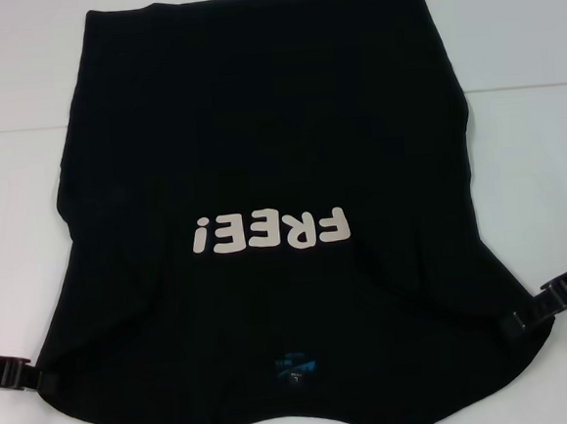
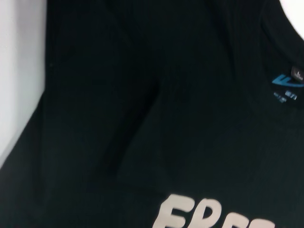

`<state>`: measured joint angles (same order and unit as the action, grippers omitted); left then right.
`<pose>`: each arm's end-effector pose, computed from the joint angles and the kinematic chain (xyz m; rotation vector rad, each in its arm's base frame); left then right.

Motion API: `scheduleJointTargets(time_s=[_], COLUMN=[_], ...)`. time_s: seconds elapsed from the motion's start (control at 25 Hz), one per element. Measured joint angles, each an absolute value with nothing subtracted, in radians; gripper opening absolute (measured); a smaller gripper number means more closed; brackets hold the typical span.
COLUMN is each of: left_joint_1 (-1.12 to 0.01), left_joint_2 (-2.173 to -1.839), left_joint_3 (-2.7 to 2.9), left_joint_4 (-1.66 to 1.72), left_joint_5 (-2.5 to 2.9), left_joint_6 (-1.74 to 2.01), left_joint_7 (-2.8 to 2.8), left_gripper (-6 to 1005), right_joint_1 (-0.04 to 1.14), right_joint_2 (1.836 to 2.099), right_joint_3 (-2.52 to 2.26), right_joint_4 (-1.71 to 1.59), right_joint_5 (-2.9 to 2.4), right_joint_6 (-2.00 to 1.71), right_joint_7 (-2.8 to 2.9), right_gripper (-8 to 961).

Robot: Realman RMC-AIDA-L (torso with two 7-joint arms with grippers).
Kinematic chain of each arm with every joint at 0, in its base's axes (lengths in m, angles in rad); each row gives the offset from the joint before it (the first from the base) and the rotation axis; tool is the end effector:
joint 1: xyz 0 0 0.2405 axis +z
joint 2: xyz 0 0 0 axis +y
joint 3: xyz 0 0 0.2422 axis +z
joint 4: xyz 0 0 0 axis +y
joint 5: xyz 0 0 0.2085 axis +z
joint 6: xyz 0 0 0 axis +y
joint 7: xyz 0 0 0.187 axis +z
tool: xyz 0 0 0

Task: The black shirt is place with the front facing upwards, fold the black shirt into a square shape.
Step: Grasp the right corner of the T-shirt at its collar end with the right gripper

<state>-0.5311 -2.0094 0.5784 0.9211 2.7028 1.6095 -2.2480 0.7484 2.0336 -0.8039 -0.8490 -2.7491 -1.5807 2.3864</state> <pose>-0.3414 0.3144 0.0334 -2.2784 -1.6567 0.1367 0.2720 0.3605 -0.0071 -2.4592 1.4854 -0.3787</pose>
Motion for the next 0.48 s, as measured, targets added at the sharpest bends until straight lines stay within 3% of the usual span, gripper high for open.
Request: scheduleJointTargets(time_s=[0.48], left_joint_1=[-0.534], left_joint_2=[-2.012], left_joint_3=[0.578], left_joint_4=[0.919], left_joint_5=[2.703], left_joint_6=[1.607], left_joint_7=[-2.247], left_gripper=[31], right_joint_1=[0.745], right_joint_2=[2.048], right_joint_3=[-0.802], right_joint_4=[-0.823], right_joint_5=[-2.735], right_joint_6=[-1.557], right_joint_7=[2.355], right_gripper=[775])
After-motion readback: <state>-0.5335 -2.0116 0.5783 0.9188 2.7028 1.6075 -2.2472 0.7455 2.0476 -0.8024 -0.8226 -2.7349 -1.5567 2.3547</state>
